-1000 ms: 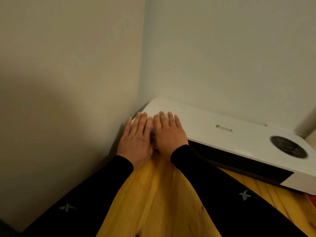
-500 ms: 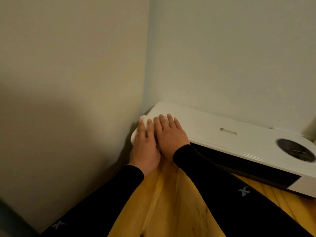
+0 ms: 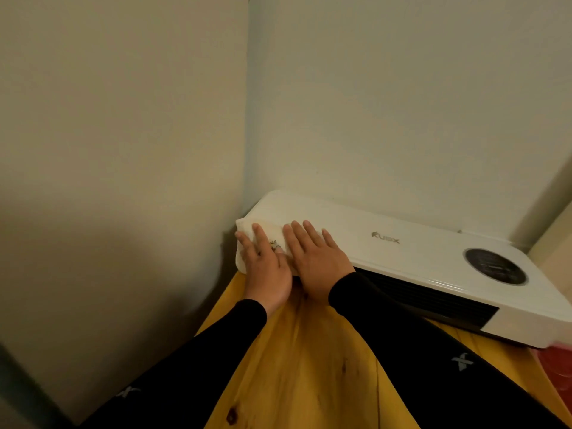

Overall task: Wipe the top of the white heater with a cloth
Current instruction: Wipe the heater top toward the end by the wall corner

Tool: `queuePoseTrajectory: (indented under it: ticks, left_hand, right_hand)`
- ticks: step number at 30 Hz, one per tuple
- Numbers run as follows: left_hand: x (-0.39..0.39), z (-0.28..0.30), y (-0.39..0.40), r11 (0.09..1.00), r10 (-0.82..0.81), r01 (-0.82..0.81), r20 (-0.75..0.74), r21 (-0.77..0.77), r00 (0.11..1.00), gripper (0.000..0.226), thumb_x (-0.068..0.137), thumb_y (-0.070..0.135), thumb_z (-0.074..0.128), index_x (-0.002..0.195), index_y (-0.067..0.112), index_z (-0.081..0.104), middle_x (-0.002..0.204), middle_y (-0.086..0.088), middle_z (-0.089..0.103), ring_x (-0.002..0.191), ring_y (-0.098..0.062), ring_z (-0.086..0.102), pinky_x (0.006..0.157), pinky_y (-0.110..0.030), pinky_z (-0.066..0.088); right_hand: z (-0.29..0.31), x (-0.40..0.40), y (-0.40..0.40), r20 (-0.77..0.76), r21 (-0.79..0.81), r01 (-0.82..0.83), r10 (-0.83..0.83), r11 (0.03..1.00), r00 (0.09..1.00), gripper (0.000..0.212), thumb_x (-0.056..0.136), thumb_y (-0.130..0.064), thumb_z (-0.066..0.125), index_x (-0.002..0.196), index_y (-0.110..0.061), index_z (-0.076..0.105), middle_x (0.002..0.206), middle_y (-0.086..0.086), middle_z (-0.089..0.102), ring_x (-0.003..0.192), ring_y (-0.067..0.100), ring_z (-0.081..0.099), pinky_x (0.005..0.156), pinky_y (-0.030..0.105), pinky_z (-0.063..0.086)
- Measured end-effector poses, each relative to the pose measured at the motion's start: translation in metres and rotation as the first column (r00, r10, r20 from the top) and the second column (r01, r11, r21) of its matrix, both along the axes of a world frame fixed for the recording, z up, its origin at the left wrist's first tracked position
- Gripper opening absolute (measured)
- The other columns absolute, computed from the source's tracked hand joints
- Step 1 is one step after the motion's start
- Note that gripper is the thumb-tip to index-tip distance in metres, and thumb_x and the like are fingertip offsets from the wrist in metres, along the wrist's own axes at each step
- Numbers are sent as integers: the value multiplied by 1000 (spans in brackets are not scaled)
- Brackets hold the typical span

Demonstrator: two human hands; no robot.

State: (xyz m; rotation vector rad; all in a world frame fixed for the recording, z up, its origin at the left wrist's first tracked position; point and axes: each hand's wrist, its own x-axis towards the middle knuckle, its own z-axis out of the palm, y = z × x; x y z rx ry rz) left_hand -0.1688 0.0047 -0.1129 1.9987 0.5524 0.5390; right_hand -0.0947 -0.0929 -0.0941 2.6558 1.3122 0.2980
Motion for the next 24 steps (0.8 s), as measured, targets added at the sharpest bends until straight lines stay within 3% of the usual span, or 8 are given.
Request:
queuePoseTrajectory:
  ticks: [6, 13, 20, 24]
  left_hand:
    - [14, 0, -20, 994, 44, -45, -20, -101, 999, 68, 104, 32, 27, 150, 25, -22, 152, -9, -41, 148, -33, -15, 121, -45, 6]
    - [26, -8, -15, 986, 132, -132, 0, -104, 991, 67, 104, 33, 27, 151, 27, -20, 154, -7, -38, 148, -33, -15, 121, -44, 5]
    - [31, -8, 10, 976, 175, -170, 25, -138, 984, 64, 104, 32, 27, 152, 28, -14, 160, -7, -24, 148, -35, -9, 119, -44, 6]
    - [36, -9, 30, 979, 177, -169, 54, -115, 983, 62, 103, 38, 27, 154, 27, -5, 162, -8, -10, 148, -31, 4, 120, -47, 14]
  right_hand:
    - [4, -6, -21, -11, 7, -59, 59, 998, 998, 64, 107, -33, 23, 160, -16, -8, 168, 5, -13, 155, 23, -10, 126, 43, 1]
    - [0, -12, -29, -48, -7, -80, 80, 997, 996, 66, 106, -37, 28, 161, -19, -6, 168, 4, -12, 155, 21, -9, 125, 45, 0]
    - [7, -12, 0, -109, 36, -89, 92, 995, 990, 66, 104, -36, 29, 161, -18, 1, 169, 5, -1, 156, 21, 1, 126, 44, 5]
    - [10, -9, 18, -165, 67, -71, 81, 995, 983, 68, 102, -34, 32, 162, -18, 3, 169, 6, 3, 156, 22, 5, 126, 43, 6]
